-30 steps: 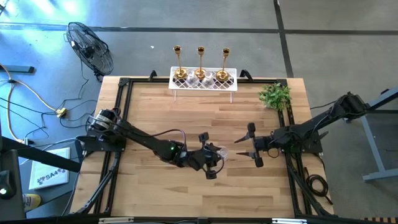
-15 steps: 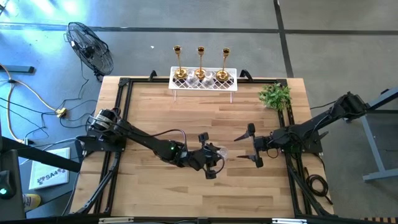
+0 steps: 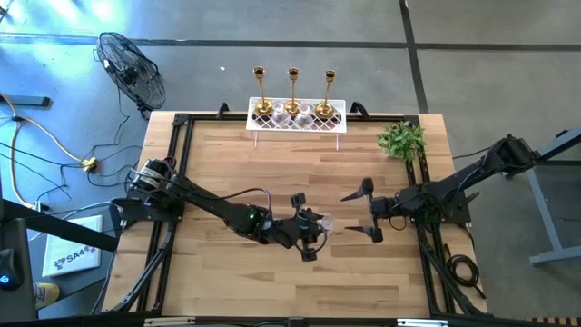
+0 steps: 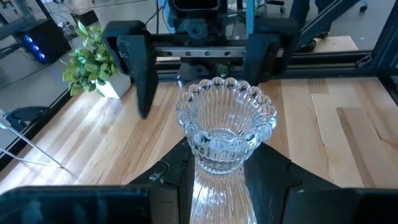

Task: Pick & Place candle stick holders
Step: Put the glass candle holder on the shelf

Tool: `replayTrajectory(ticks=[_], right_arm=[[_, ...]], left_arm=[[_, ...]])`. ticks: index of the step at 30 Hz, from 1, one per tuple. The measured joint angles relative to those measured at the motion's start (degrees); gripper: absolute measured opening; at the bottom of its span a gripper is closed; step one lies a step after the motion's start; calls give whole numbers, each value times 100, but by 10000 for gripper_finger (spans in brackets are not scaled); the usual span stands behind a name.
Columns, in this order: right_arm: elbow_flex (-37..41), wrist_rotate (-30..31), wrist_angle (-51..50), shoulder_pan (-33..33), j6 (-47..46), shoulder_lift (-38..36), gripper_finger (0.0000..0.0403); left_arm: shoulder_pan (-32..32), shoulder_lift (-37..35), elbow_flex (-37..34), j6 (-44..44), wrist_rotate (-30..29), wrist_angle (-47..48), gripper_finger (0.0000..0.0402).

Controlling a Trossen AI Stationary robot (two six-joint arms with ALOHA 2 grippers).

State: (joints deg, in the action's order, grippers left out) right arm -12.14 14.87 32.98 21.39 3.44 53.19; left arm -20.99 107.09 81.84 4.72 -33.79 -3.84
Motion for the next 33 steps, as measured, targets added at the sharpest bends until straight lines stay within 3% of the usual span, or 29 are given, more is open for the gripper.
replayTrajectory(ticks=[12,26,33], right_arm=[[-41,-155,507,0,-55,235,387],[-1305,-329,316,-138,157,1856,387],[-1709,-802,296,-459,107,2516,387]], left_arm=[[2,0,-2,-255,8,-268,106],[126,2,-2,-301,143,-334,106],[111,2,-2,-340,141,-332,106]])
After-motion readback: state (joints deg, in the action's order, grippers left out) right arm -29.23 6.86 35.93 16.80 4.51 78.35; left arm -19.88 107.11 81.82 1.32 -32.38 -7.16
